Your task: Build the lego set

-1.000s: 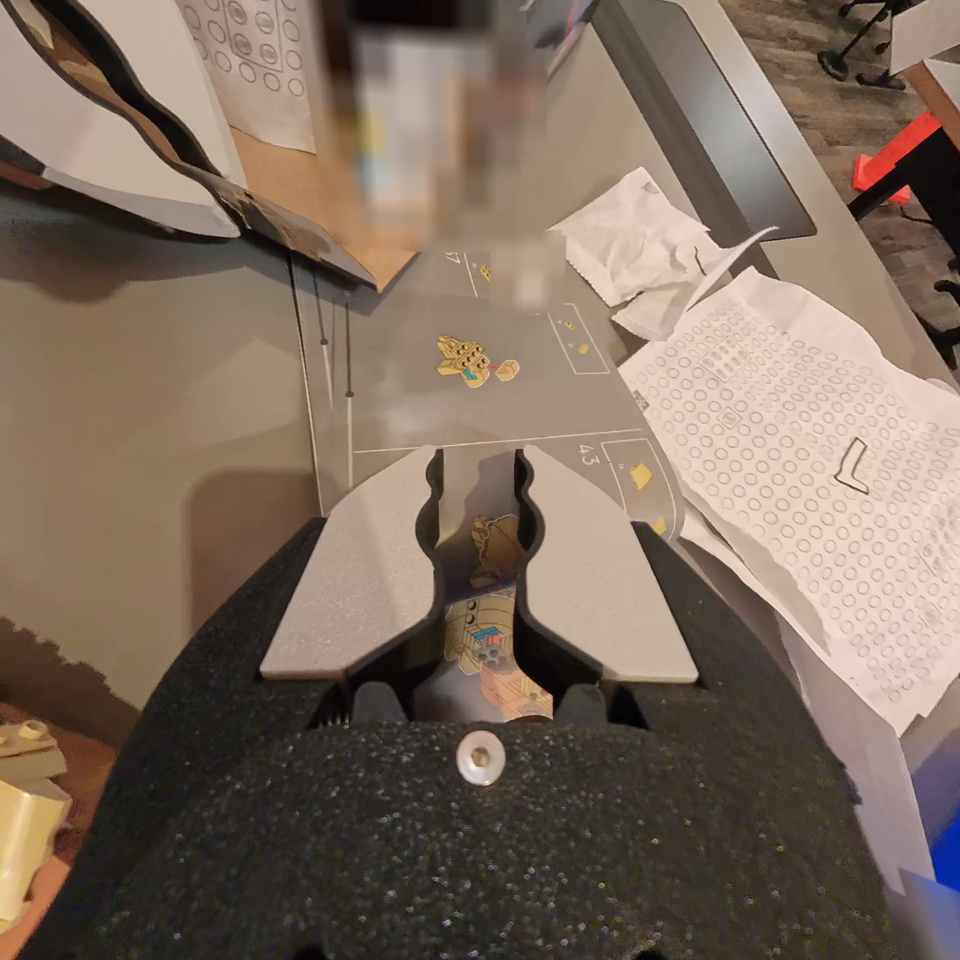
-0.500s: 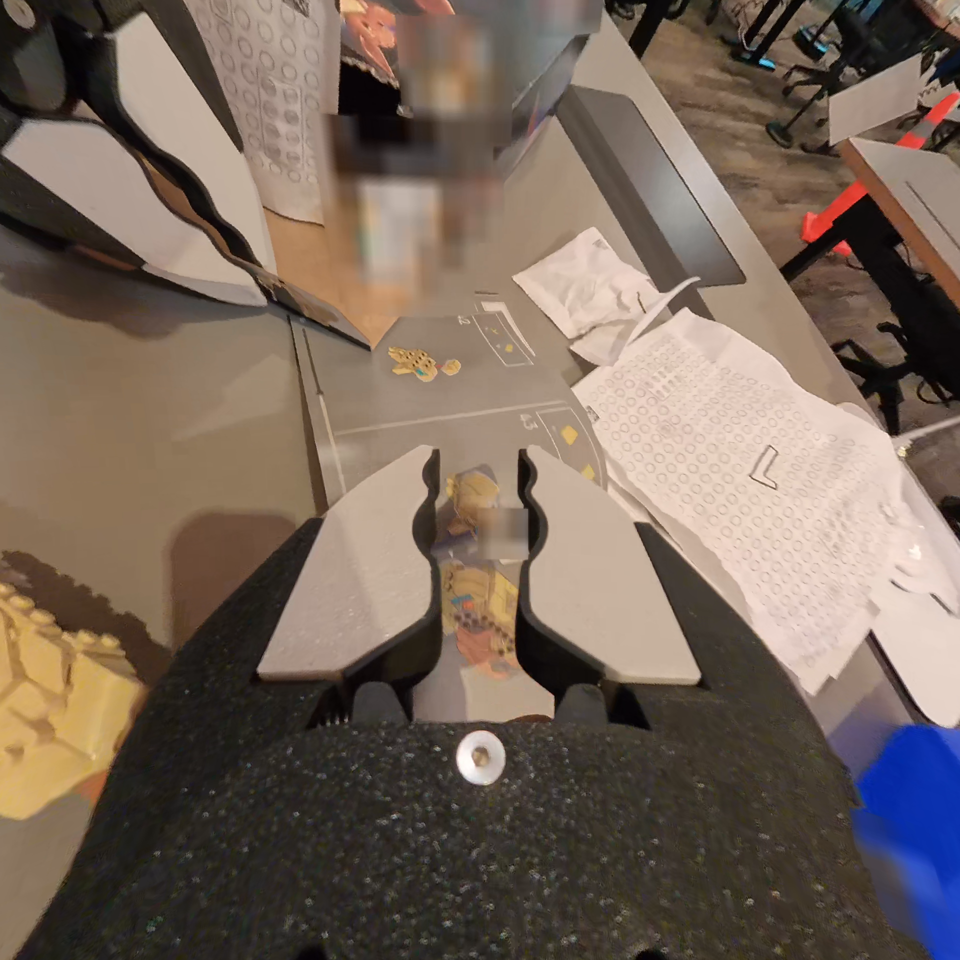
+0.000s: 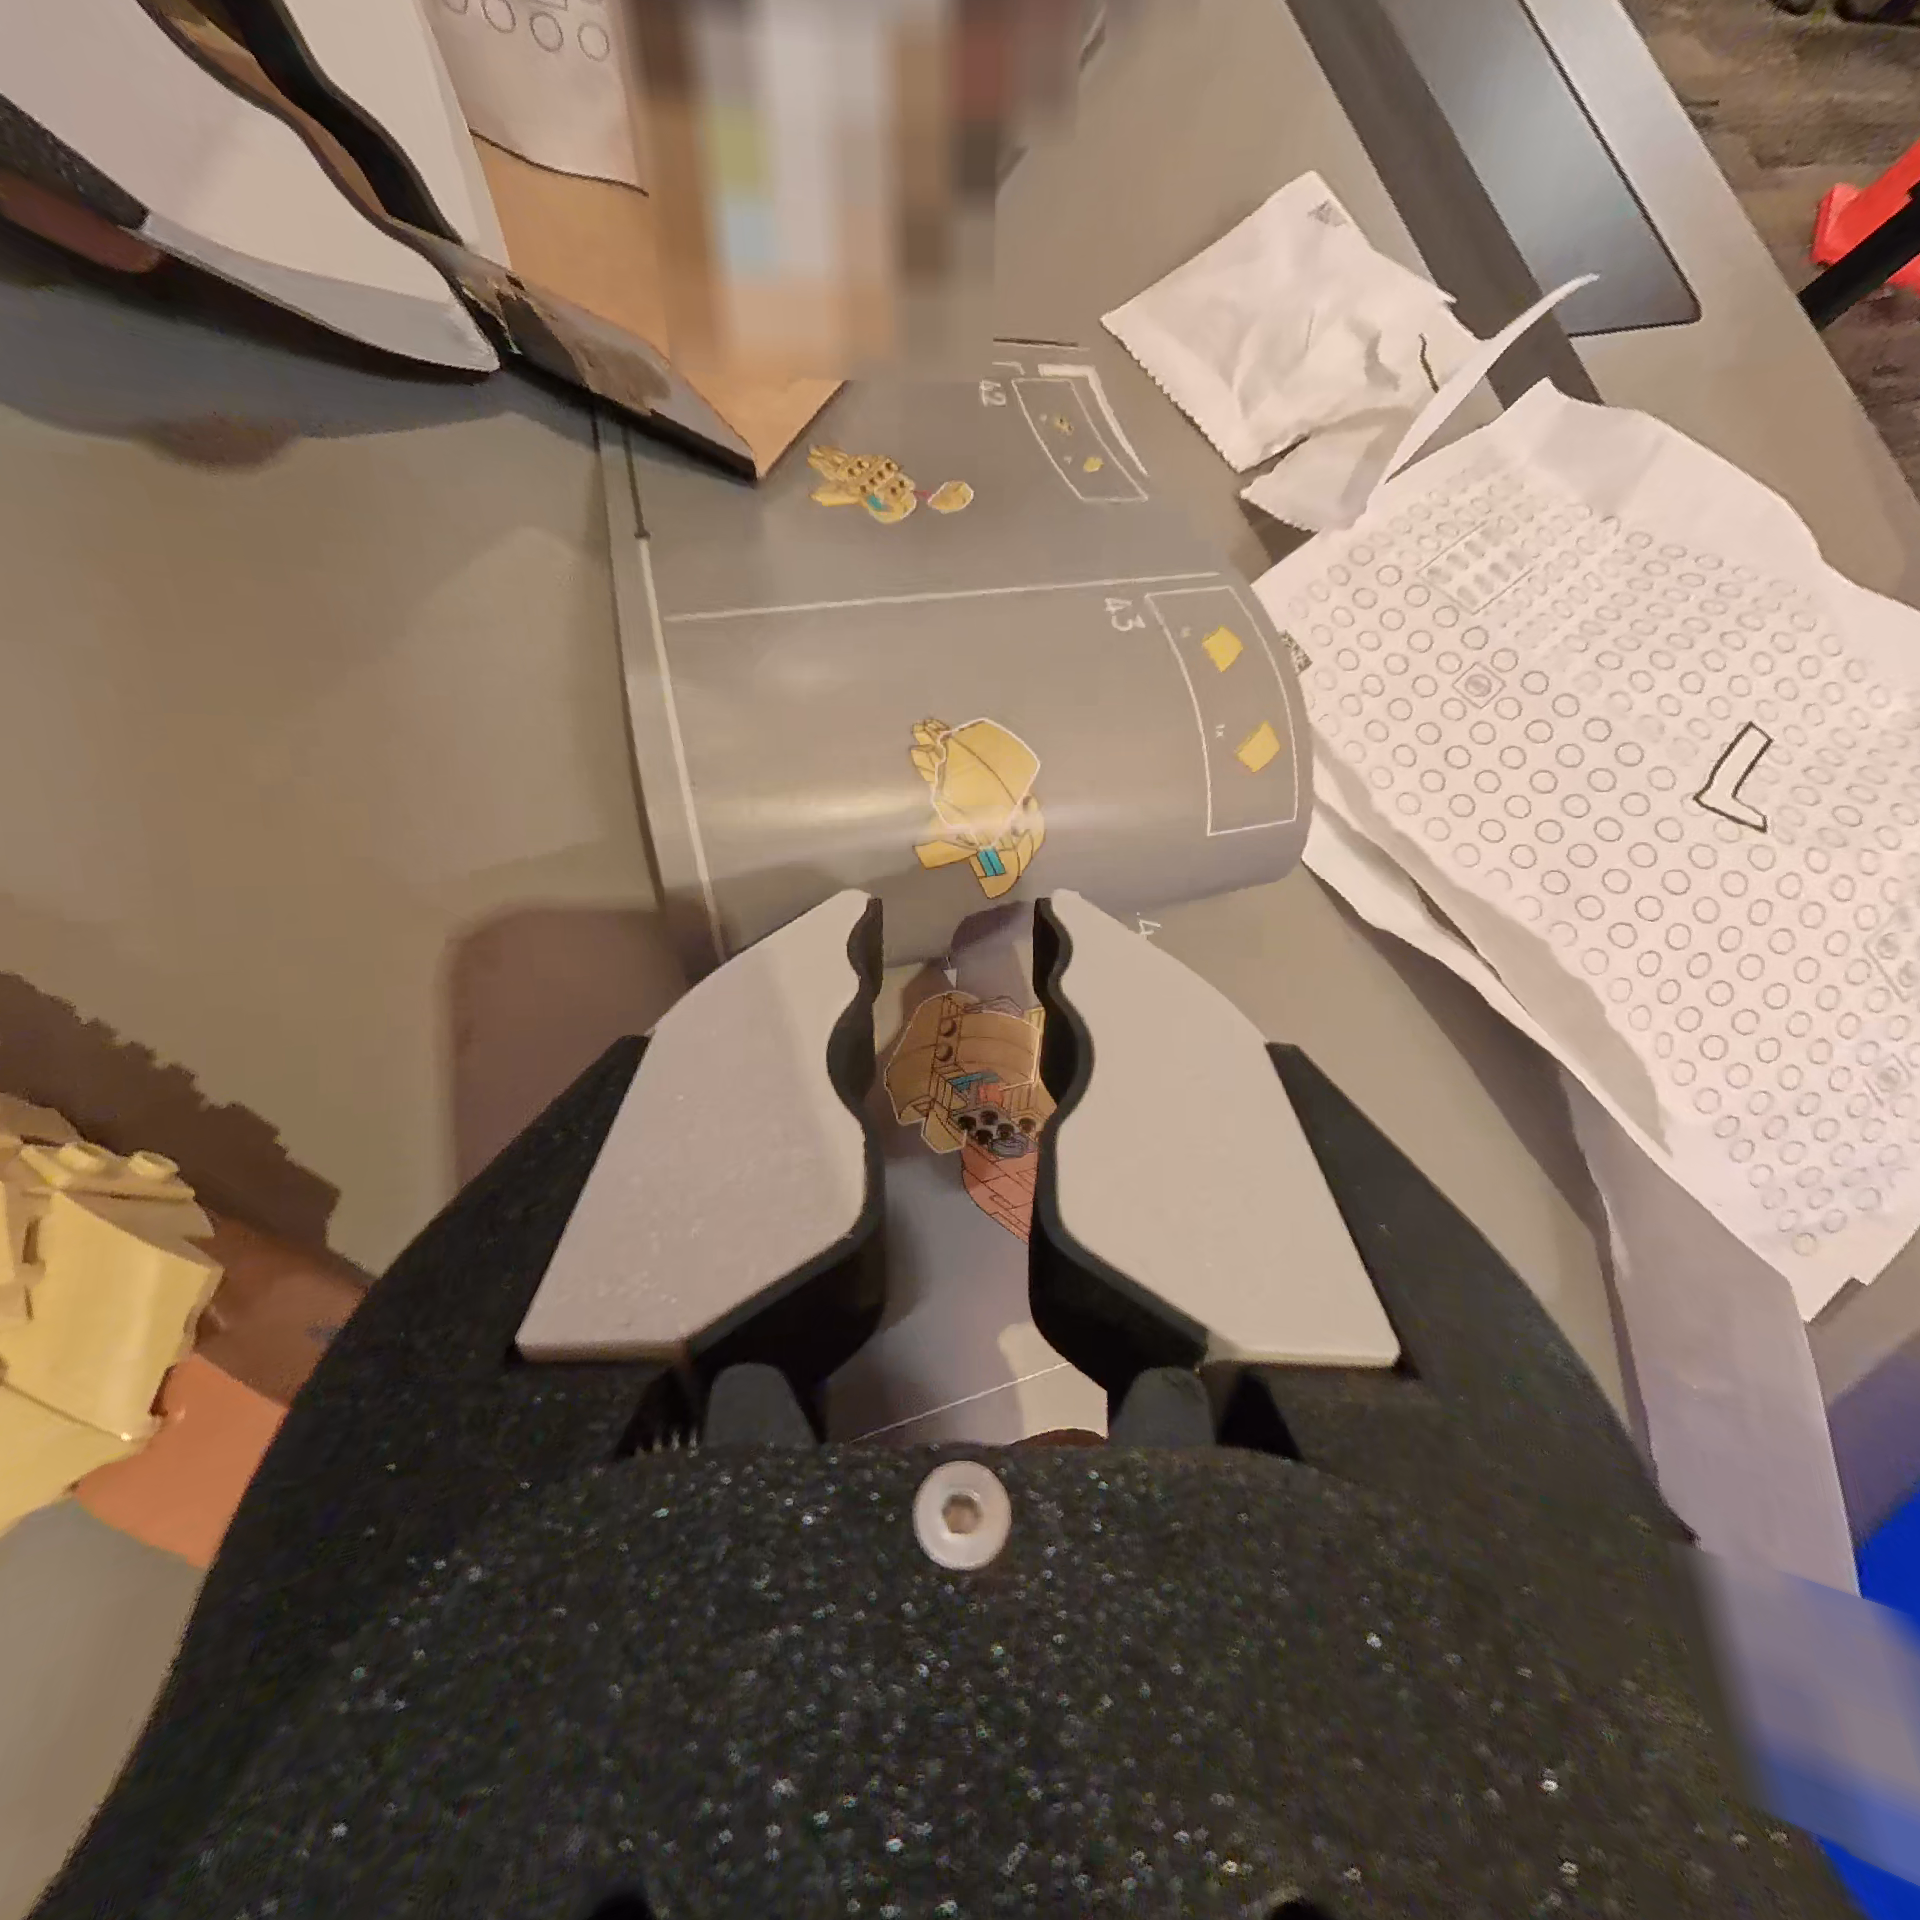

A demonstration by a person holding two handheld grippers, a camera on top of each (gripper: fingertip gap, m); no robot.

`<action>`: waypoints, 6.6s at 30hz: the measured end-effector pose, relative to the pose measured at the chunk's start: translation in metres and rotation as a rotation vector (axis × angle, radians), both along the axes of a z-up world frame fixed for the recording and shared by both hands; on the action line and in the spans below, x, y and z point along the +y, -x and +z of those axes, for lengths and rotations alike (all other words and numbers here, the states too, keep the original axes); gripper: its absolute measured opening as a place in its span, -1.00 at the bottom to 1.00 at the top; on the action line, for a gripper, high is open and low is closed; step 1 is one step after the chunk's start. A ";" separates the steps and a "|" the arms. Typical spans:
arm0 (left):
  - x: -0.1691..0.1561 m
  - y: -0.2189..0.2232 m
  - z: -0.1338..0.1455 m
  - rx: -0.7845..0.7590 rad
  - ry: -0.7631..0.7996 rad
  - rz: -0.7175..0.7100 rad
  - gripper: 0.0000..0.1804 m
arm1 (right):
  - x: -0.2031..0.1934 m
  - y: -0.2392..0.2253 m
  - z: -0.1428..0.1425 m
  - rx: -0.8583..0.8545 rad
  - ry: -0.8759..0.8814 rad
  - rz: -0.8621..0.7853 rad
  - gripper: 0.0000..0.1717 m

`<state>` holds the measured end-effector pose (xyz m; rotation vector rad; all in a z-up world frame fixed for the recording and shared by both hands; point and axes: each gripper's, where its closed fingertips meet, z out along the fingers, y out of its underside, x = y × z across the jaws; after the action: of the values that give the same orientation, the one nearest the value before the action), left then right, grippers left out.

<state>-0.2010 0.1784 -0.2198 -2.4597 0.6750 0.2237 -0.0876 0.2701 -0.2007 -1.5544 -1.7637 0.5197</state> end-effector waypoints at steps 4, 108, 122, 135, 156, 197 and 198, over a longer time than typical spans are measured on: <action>0.000 0.000 0.002 0.004 -0.008 -0.002 -0.98 | 0.000 0.003 0.000 0.005 0.005 -0.006 -0.68; 0.047 -0.102 0.027 -0.355 -0.347 -0.199 -1.00 | 0.067 -0.254 0.047 0.580 0.437 -0.304 -1.00; 0.046 -0.103 0.025 -0.345 -0.342 -0.203 -1.00 | 0.066 -0.253 0.046 0.570 0.438 -0.299 -0.99; 0.046 -0.103 0.025 -0.341 -0.339 -0.203 -1.00 | 0.064 -0.256 0.048 0.538 0.406 -0.275 -0.96; 0.040 -0.110 0.021 -0.308 -0.325 -0.248 -1.00 | 0.248 -0.270 0.043 -0.656 -0.161 -0.085 -0.76; 0.037 -0.115 0.015 -0.257 -0.297 -0.282 -1.00 | 0.336 -0.266 -0.023 -1.175 -0.093 -0.059 -0.79; 0.037 -0.115 0.015 -0.254 -0.297 -0.283 -1.00 | 0.337 -0.267 -0.023 -1.180 -0.090 -0.081 -0.78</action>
<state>-0.0857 0.2154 -0.2052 -2.0378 0.8036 -0.0929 0.1791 0.6068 -0.2241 -2.0197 -2.4399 -0.6839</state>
